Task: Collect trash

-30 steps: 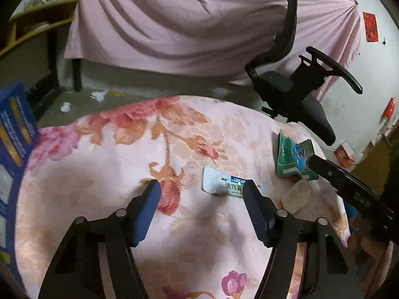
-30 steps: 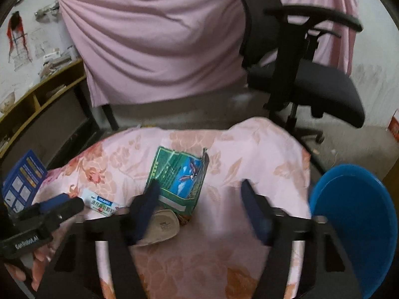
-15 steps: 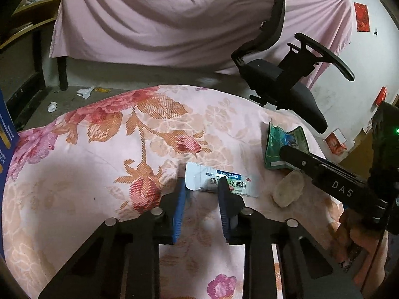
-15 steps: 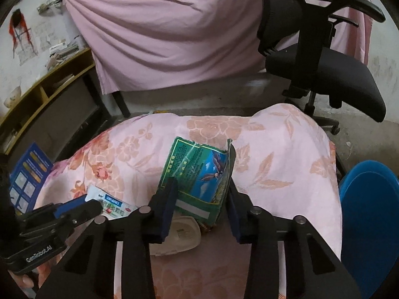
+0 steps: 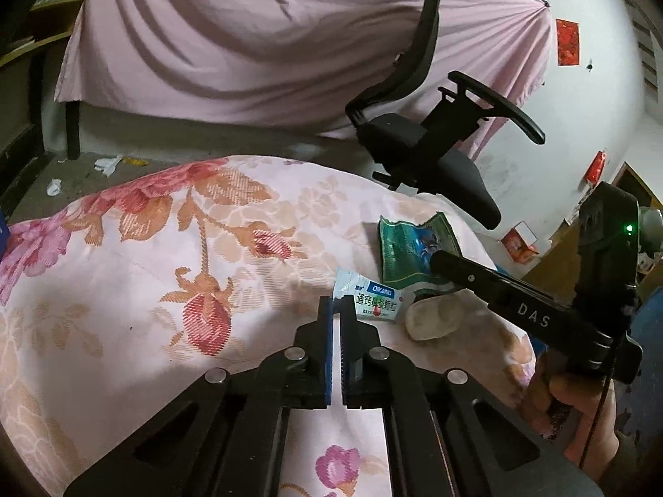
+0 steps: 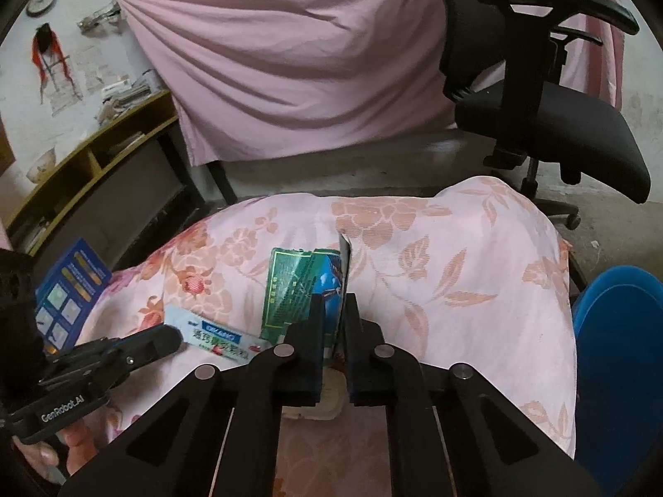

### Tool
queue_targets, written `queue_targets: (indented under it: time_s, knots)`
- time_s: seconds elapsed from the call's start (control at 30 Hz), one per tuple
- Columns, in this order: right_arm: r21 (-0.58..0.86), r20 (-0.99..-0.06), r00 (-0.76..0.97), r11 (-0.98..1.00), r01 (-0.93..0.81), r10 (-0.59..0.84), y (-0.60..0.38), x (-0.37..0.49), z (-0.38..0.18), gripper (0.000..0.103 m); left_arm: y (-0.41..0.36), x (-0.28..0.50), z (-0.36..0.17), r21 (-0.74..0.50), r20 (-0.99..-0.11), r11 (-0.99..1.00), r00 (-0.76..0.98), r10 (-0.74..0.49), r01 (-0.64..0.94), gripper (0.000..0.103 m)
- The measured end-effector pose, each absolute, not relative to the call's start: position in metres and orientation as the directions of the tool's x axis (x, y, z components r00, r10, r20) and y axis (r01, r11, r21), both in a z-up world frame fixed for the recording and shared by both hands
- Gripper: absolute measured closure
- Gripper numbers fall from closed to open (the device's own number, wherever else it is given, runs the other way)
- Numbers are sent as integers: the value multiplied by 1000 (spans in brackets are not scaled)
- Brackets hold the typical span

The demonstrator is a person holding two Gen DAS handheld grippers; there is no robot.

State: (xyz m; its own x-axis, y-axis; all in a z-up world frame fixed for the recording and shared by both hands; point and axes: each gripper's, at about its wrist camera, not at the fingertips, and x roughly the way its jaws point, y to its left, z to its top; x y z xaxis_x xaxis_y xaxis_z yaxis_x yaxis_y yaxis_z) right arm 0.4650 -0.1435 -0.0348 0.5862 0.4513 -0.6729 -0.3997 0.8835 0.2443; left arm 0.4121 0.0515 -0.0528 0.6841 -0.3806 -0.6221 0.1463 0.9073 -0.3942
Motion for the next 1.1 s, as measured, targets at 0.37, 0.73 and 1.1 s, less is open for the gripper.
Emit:
queue_targets:
  time_s: [0.37,0.73,1.1]
  knots:
    - [217,-615,631,870,-442,473,-143,448,-23,99,54,381,-32,-334,-483,929,818,-312,157,103]
    - [223,-654,614,888,-403,443,-136,459,-27,52,79,382,-38,-372,-503,926,851,-149,-57,103]
    - [116,-748,557,897,-426,361,-106,468,-44,62,87,375,-36,-382,-510,920,850,-132,-86,103]
